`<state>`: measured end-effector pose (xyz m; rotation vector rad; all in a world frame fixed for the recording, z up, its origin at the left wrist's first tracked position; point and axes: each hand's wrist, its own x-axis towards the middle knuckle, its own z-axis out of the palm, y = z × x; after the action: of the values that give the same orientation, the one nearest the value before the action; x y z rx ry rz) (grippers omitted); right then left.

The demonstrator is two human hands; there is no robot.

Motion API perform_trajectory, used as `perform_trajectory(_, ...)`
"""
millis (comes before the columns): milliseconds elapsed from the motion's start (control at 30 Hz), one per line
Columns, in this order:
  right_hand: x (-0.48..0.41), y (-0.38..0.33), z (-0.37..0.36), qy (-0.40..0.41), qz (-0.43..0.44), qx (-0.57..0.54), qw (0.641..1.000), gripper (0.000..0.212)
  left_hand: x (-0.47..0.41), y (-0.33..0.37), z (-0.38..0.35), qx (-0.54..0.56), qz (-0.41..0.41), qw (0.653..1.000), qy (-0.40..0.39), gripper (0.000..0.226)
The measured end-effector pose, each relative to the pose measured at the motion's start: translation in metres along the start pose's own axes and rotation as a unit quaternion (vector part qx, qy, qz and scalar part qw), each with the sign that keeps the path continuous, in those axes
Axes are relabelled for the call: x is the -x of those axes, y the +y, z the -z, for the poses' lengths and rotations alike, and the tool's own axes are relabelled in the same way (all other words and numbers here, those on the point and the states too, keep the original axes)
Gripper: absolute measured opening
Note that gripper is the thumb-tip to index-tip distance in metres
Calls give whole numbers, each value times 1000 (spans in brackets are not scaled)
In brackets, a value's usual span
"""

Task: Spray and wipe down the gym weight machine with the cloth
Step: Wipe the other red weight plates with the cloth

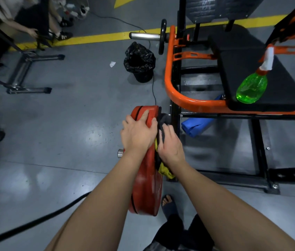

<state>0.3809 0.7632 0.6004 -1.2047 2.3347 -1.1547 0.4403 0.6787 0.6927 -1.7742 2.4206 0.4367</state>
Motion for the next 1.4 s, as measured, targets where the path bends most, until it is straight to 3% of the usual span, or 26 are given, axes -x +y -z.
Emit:
perform_trajectory(333, 4, 6, -4, 35, 29, -7, 999, 41, -31, 5, 1, -25, -29, 997, -64, 56)
perform_trajectory(567, -3, 4, -1, 9, 0, -24, 1000, 37, 23, -16, -9, 2, -30, 999, 31, 54)
perform_trajectory(700, -3, 0, 1, -11, -10, -17, 1000, 36, 61, -32, -18, 92, -21, 990, 106, 50)
perform_trajectory(867, 0, -1, 0, -2, 8, 20, 1000, 34, 57, -28, 2, 147, 64, 985, 64, 44)
perform_trajectory(1000, -1, -2, -1, -21, -4, 41, 999, 43, 2, 10, 35, 170, 84, 977, 97, 38)
perform_trajectory(1100, 0, -2, 1, -18, 3, 45, 999, 41, -46, 33, 34, 220, 116, 967, 54, 45)
perform_trajectory(1267, -7, -1, 0, -27, -7, 49, 998, 46, -80, 36, 1, 11, 113, 988, -108, 68)
perform_trajectory(1400, -9, 1, 0, -31, -22, 60, 997, 40, -86, 31, 0, -43, 65, 986, -149, 65)
